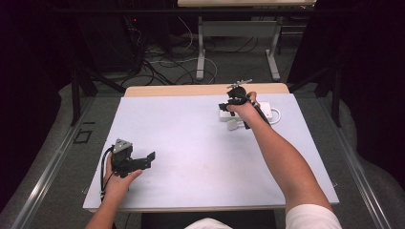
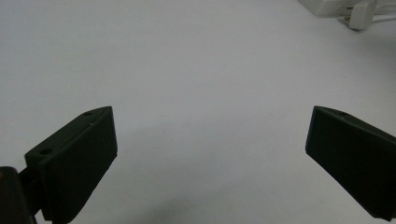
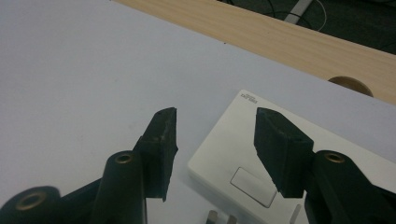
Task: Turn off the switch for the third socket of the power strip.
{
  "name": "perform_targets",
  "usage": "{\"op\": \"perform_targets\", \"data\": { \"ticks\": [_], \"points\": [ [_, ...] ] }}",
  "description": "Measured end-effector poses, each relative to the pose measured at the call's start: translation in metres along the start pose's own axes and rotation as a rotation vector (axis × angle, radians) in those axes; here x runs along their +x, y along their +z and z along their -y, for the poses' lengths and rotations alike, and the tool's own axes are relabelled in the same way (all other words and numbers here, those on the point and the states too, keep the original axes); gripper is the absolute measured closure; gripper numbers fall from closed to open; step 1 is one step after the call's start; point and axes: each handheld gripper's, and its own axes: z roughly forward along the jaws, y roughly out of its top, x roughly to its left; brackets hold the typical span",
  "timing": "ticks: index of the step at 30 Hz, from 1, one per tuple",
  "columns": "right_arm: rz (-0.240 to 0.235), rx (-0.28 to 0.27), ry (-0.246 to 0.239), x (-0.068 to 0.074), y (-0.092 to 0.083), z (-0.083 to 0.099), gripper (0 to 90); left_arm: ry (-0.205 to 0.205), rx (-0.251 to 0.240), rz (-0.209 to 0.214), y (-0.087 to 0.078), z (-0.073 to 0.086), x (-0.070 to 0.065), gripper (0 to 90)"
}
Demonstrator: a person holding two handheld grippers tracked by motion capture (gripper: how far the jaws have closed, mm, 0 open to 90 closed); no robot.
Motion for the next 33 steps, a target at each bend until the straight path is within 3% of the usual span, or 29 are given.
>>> {"op": "perform_targets", "data": {
  "ticks": [7,13,16,20,23,26,33],
  "points": [
    [-0.008,0.002,-0.03,0.008,-0.005,-0.003,47.0,-0.002,0.001,0.0,0.0,0.0,0.0,1.9],
    [0.004,0.017,-0.074,0.014,-0.014,-0.009,34.0,0.001,0.005,0.0,-0.001,0.0,0.001,1.9],
    [0.018,0.028,-0.063,0.018,-0.021,-0.011,24.7,-0.001,0.0,0.0,-0.001,0.0,0.001,2.0],
    [0.009,0.093,-0.053,0.026,-0.033,-0.012,14.9,-0.003,-0.002,-0.002,-0.001,0.0,0.001,1.9],
    [0.007,0.144,-0.056,0.03,-0.043,-0.011,12.7,-0.002,-0.008,-0.007,0.0,0.0,0.0,1.9],
    [0.022,0.143,-0.047,0.035,-0.052,-0.009,0.0,-0.002,0.003,-0.005,-0.001,0.0,0.0,1.9],
    [0.028,0.094,-0.084,0.043,-0.08,-0.007,0.0,-0.002,0.008,0.003,-0.002,0.0,0.0,1.9]
  ]
}}
